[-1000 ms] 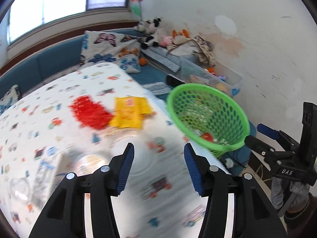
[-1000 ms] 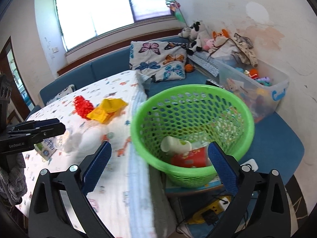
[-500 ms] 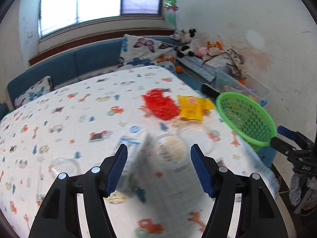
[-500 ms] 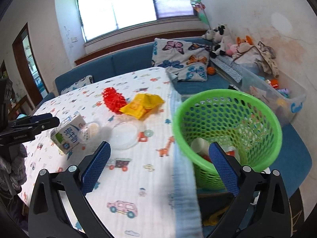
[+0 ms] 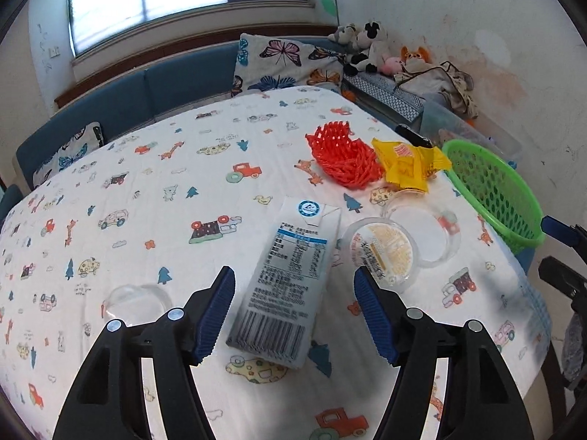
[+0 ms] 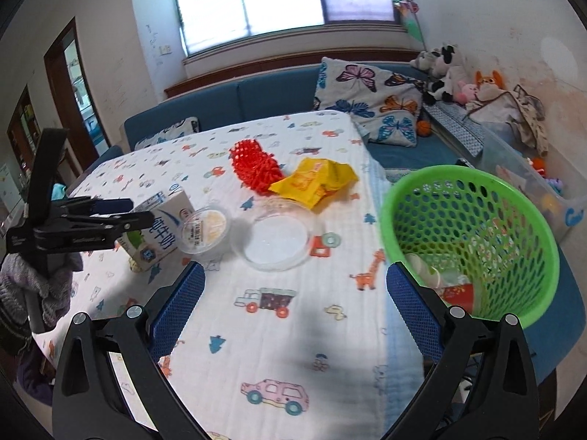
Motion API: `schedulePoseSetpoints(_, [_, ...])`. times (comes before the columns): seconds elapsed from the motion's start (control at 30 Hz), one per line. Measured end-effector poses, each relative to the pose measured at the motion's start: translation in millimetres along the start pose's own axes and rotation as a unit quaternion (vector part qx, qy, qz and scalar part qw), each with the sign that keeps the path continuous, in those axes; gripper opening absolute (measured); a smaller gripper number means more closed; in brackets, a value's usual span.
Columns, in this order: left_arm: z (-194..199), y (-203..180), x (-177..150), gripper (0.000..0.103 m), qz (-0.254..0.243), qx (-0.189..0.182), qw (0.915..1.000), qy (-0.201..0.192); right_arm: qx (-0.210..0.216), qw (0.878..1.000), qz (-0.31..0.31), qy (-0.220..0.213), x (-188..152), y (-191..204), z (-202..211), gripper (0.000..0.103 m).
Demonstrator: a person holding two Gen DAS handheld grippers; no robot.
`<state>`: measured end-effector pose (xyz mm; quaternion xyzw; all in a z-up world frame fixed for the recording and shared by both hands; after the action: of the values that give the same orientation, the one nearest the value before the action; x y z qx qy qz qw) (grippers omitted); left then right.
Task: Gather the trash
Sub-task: 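Return both tools to the table and grasp the milk carton with the left gripper, then grasp the jelly cup with the right gripper while the left holds the milk carton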
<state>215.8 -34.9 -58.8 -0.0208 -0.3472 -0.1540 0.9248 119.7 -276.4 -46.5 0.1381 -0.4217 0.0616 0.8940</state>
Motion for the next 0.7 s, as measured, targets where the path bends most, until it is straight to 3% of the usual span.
schedulePoseSetpoints(0.13, [-11,3,2,0.065,0.001,-0.01,0.9999,0.013,0.007,1.0,0.005,0.007,0,6,-7,0.098])
schedulePoseSetpoints(0.47, [-26,5,1,0.043,0.009,-0.045,0.9986,0.025,0.02,0.999,0.018,0.021,-1,19,-22,0.098])
schedulePoseSetpoints(0.7, [-25,5,1,0.041,0.011,-0.043,0.9989,0.014,0.03,0.999,0.031,0.03,1,30,-33,0.098])
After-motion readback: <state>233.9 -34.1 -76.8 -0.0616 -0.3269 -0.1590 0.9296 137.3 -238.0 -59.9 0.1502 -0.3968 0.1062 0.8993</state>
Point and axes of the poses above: each gripper's, at about its wrist camera, not at the fingertips, and z roughly against the way its jaws point, y to its left, x to its top, the point moved 1 cm from there along -z, roughly the way its jaws point, and after that the axes turned 6 degrees about x, right-handed, at the moved point
